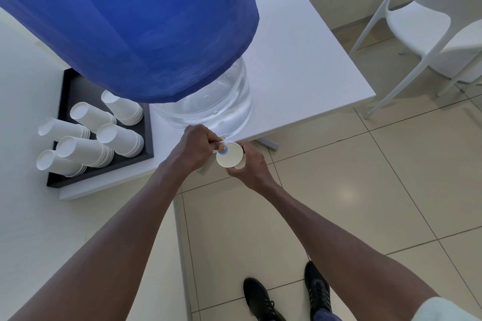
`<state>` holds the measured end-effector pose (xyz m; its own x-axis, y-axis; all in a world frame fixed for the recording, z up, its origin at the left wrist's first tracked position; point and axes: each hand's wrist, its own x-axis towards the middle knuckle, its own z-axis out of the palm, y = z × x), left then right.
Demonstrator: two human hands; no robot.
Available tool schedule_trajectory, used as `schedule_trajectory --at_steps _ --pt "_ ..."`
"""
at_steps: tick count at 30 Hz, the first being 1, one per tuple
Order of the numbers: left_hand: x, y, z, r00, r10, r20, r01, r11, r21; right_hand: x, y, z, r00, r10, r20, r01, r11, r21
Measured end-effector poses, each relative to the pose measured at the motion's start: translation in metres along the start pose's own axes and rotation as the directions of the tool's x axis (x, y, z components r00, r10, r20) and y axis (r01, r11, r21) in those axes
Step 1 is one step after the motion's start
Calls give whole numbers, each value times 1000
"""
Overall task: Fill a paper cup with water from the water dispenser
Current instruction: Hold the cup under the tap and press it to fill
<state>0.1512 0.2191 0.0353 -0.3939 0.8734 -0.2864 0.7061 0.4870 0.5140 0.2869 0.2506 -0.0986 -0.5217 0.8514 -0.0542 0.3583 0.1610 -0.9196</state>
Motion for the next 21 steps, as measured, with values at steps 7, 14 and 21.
schedule_trajectory --at_steps 7,14,21 --pt "1 -2 0 1000 4 5 -4 1000 -1 0 1 1 1000 -12 1 12 1000 -5" --pt "1 -4 1 1000 21 -5 -21 1000 -7 0 2 2 1000 -7 3 8 1000 -12" --pt "-1 -5 2 999 49 -15 -49 999 10 0 1 2 1000 -10 -5 10 1000 -14"
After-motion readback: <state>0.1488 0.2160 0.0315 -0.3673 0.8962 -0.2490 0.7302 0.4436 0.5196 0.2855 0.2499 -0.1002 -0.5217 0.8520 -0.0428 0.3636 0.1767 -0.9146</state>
